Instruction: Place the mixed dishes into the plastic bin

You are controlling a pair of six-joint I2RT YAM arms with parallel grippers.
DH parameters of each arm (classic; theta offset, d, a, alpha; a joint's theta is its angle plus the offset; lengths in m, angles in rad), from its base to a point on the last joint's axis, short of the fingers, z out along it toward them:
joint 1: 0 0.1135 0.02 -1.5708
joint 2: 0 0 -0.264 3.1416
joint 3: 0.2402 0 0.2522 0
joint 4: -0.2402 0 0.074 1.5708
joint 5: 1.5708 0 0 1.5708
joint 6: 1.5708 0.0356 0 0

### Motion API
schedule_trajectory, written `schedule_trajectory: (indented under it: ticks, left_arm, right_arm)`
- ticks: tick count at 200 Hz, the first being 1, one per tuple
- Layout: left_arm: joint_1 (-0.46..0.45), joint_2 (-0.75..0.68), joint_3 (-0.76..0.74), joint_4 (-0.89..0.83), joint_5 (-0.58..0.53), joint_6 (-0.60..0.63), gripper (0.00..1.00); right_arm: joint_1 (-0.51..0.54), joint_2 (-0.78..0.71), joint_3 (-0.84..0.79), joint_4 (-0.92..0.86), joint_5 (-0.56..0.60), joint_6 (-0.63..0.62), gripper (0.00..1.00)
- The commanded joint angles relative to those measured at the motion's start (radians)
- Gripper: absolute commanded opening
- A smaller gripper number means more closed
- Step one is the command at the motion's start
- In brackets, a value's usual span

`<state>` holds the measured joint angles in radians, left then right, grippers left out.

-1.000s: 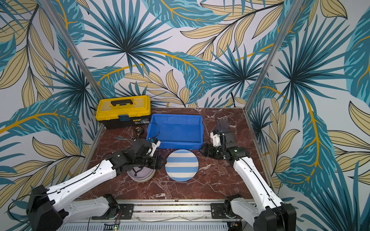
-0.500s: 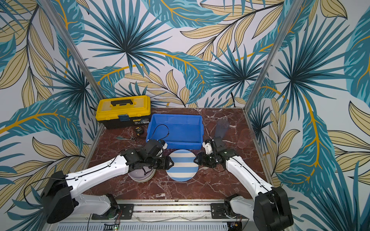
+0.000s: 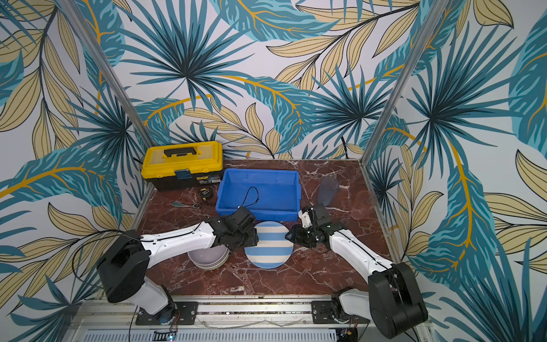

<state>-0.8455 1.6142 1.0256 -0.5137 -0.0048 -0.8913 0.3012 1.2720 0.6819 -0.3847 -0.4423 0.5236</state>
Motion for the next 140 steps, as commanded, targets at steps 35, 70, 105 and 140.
schedule_trajectory:
  ticks: [35, 70, 105, 140]
  left_arm:
    - [-0.01, 0.037, 0.021, -0.009, -0.041, -0.011, 0.61]
    - [-0.012, 0.037, 0.024, -0.034, -0.082, -0.006, 0.61]
    - [-0.013, 0.024, 0.04, -0.069, -0.107, 0.008, 0.61]
    - [-0.016, 0.021, 0.067, -0.129, -0.161, 0.022, 0.61]
  right_arm:
    - [0.005, 0.004, -0.046, 0.05, -0.011, 0.025, 0.48]
    - [0.006, 0.009, -0.041, 0.03, -0.002, 0.004, 0.46]
    - [0.007, 0.033, -0.036, 0.03, -0.007, -0.011, 0.46]
    - [0.009, 0.049, -0.033, 0.038, -0.012, -0.014, 0.46]
